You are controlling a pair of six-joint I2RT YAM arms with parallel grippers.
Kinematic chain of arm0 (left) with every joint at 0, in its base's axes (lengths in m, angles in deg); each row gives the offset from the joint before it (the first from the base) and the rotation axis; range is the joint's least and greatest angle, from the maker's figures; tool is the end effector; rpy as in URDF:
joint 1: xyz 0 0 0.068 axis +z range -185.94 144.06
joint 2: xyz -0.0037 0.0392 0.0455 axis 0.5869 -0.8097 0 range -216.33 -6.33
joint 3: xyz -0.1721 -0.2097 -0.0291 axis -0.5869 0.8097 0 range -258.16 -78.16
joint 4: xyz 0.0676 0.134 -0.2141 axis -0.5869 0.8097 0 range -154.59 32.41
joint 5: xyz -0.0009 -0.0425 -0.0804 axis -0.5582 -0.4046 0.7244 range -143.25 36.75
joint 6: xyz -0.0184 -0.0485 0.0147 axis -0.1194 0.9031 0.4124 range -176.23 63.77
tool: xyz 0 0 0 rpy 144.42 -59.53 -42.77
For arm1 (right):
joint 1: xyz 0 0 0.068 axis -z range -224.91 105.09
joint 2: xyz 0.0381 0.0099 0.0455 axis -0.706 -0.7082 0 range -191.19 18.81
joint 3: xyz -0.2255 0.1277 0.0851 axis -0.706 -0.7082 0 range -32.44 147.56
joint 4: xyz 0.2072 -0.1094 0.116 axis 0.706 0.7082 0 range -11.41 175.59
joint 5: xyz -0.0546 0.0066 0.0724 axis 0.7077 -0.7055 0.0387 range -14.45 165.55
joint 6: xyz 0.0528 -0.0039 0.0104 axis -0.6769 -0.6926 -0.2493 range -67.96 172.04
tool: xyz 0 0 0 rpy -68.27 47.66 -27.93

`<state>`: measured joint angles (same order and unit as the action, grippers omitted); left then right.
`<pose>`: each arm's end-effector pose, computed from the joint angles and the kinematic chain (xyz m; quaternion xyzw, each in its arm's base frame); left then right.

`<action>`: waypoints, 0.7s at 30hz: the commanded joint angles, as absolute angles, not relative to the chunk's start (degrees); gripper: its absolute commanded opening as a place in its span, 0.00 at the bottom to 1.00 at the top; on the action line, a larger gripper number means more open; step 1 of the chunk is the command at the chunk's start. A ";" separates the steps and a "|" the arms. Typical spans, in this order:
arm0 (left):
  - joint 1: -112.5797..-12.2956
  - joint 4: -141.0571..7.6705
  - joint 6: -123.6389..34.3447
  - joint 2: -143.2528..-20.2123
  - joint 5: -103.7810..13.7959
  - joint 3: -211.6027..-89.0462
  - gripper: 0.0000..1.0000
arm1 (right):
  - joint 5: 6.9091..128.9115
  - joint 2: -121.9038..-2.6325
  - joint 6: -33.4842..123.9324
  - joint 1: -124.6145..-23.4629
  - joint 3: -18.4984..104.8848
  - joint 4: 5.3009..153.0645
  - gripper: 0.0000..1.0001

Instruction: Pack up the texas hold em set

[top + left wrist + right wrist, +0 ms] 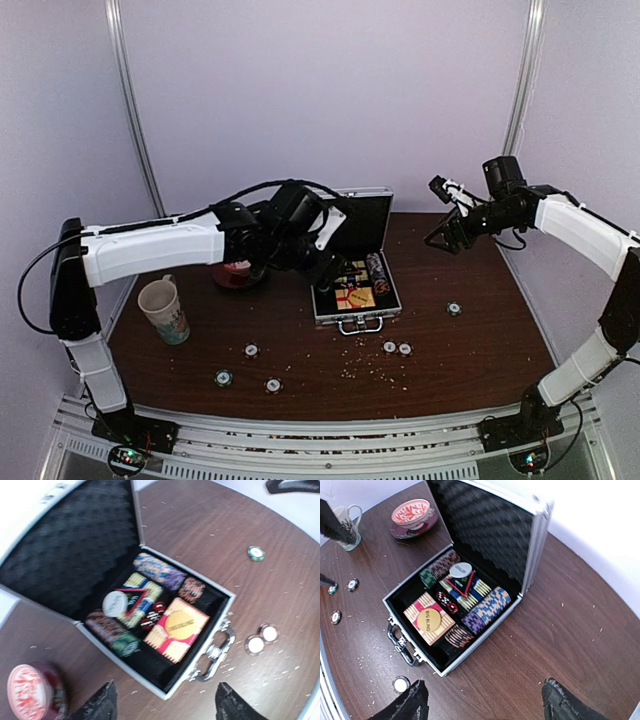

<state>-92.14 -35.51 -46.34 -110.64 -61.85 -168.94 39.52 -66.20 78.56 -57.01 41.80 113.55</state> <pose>0.2369 -0.3443 0.2964 0.3314 0.8514 -0.1611 0.3733 0.3091 0.0878 0.3159 -0.4012 0.7928 0.2393 0.3914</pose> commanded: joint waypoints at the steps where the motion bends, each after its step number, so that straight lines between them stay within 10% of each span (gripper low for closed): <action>1: -91.92 -41.77 -54.23 -105.13 -71.09 -160.90 0.75 | 44.61 -63.99 81.38 -61.53 44.72 119.96 0.79; 11: -91.59 -47.09 -56.89 -95.76 -72.74 -154.66 0.95 | 57.86 -67.54 86.57 -73.38 40.13 125.27 0.74; 21: -88.32 -50.52 -56.16 -93.65 -73.15 -148.06 0.89 | 61.55 -70.45 88.82 -79.28 32.57 125.70 0.64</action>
<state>-90.05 -47.84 -56.15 -94.29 -72.98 -150.08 59.28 -70.53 87.83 -77.88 35.50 125.50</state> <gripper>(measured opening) 0.904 0.649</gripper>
